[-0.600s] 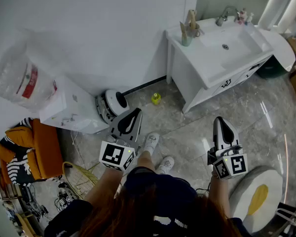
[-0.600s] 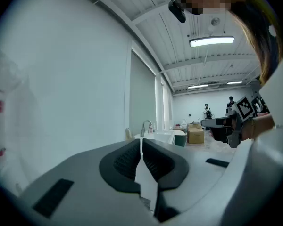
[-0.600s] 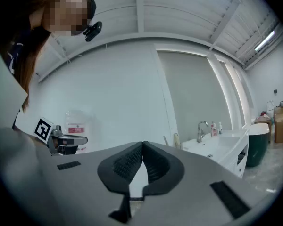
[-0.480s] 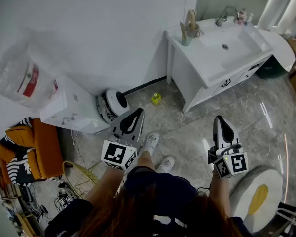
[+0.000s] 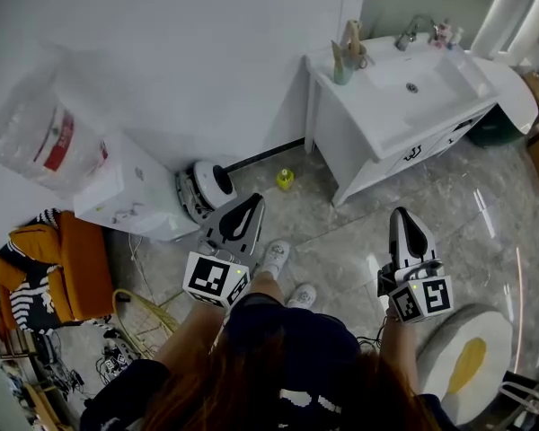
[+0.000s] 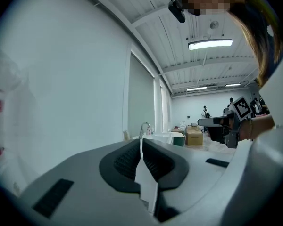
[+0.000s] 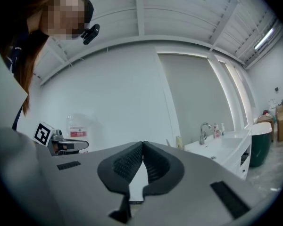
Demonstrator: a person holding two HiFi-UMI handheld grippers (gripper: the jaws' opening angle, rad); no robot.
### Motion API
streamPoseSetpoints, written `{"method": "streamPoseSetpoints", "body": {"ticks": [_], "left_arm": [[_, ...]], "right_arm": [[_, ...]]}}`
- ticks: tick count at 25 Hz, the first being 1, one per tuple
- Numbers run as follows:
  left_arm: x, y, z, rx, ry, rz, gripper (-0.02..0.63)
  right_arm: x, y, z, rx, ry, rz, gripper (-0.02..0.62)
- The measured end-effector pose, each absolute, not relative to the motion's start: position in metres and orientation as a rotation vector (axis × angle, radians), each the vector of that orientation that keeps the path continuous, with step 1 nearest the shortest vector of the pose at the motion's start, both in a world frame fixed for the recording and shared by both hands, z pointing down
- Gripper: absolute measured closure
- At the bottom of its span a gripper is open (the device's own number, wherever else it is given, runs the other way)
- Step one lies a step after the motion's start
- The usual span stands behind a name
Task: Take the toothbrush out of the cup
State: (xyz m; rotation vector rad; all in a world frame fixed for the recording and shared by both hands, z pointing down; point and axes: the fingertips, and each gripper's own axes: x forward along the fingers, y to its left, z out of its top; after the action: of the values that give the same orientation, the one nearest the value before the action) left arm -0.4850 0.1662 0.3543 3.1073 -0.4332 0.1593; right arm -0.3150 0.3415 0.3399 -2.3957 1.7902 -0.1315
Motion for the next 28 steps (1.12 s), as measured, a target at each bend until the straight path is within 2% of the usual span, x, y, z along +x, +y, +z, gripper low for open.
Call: {"method": "streamPoseSetpoints", "body": {"ticks": [9,28], "left_arm": [[-0.452,0.116,0.354,3.086,-0.419,0.128,0.575],[-0.303,-0.095,0.342,3.114,-0.209,0.078,0.575]], "right_arm": [[-0.286,0.3,0.337,-2.414,1.741,-0.121,0.58],[-0.153,0.119,0.312,-2.536,1.58,-0.034,0.58]]}}
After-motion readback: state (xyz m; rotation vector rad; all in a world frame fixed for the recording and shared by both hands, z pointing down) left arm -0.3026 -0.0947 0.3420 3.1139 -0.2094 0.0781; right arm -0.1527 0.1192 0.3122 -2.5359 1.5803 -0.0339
